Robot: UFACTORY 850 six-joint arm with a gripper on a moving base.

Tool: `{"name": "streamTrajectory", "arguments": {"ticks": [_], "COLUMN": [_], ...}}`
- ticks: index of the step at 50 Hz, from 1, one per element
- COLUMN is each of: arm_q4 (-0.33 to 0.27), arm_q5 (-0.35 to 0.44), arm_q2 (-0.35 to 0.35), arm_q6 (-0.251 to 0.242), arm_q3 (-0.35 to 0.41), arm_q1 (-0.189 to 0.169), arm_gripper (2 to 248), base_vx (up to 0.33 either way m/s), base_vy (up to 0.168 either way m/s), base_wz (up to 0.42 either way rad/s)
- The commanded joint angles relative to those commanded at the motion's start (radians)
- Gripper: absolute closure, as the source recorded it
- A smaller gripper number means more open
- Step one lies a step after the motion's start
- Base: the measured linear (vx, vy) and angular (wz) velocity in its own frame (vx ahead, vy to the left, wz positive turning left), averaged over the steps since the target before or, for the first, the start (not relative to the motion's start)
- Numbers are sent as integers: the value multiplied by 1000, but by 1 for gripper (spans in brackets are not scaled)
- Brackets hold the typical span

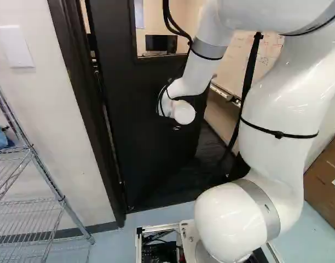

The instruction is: Open the door and move inside

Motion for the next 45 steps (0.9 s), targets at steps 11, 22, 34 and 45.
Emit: {"name": "streamTrajectory", "arguments": {"ticks": [11,22,34,45], "arm_q4": [0,-1,-14,-30], "arm_q5": [0,0,0,0], "arm_q2": [-42,-84,-128,-166], "arm_q6": [0,0,0,0], "arm_q3": [-47,-97,-150,-196], "arm_q1": [24,47,68,83], "arm_gripper": [3,3,3,3], "base_vx": [0,0,0,0], "base_vy": [0,0,0,0], "base_wz": [0,0,0,0]}}
